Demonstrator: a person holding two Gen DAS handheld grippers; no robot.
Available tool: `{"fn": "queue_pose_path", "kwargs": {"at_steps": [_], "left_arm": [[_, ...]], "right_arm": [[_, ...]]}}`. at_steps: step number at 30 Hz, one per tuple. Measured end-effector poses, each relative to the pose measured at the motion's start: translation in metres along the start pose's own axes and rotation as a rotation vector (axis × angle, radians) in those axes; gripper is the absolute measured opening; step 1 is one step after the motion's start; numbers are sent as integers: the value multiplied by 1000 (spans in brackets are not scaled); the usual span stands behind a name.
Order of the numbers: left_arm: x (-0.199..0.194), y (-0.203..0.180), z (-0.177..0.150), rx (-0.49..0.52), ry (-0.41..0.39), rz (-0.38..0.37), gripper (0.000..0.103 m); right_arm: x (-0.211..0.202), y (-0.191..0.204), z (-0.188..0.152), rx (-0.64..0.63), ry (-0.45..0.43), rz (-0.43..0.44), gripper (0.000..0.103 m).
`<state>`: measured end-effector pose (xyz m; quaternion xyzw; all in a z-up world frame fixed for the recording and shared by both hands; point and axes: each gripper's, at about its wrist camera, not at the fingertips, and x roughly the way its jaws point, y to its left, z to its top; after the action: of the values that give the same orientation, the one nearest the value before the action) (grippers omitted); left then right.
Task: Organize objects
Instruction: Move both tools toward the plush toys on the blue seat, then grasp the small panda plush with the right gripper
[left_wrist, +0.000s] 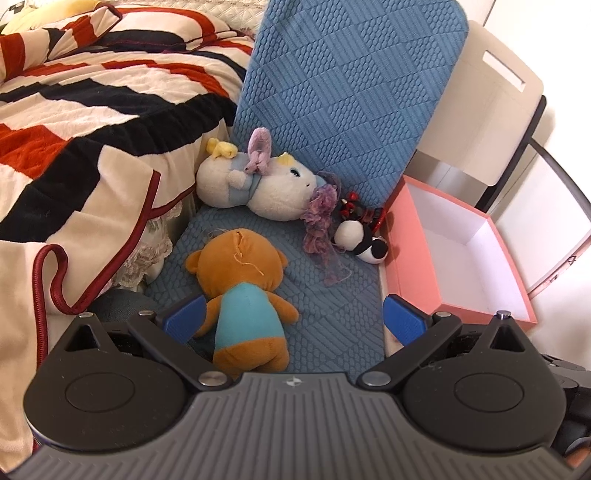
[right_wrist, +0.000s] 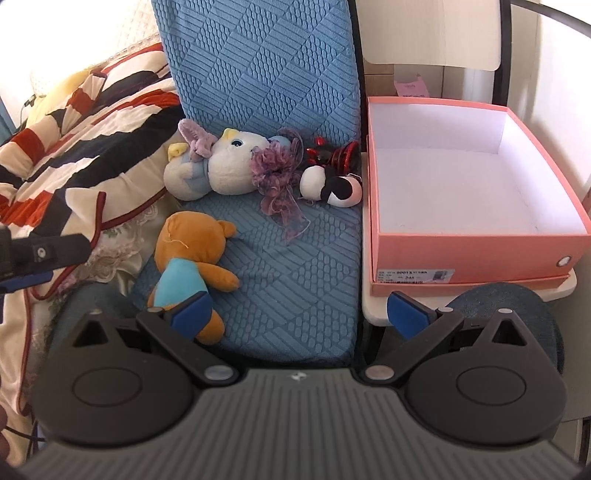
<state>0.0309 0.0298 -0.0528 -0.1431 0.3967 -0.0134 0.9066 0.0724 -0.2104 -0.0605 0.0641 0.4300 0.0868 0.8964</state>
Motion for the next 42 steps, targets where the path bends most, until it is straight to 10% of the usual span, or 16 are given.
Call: {"fn": "queue_pose_path", "kwargs": {"at_steps": [26, 42], "left_arm": [[149, 54, 10, -85, 198, 60, 102], [211, 51, 15, -57, 288, 124, 102]], "right_arm": [[124, 22, 51, -300, -142, -70, 84], [232, 30, 94, -419, -84, -213, 84]]}}
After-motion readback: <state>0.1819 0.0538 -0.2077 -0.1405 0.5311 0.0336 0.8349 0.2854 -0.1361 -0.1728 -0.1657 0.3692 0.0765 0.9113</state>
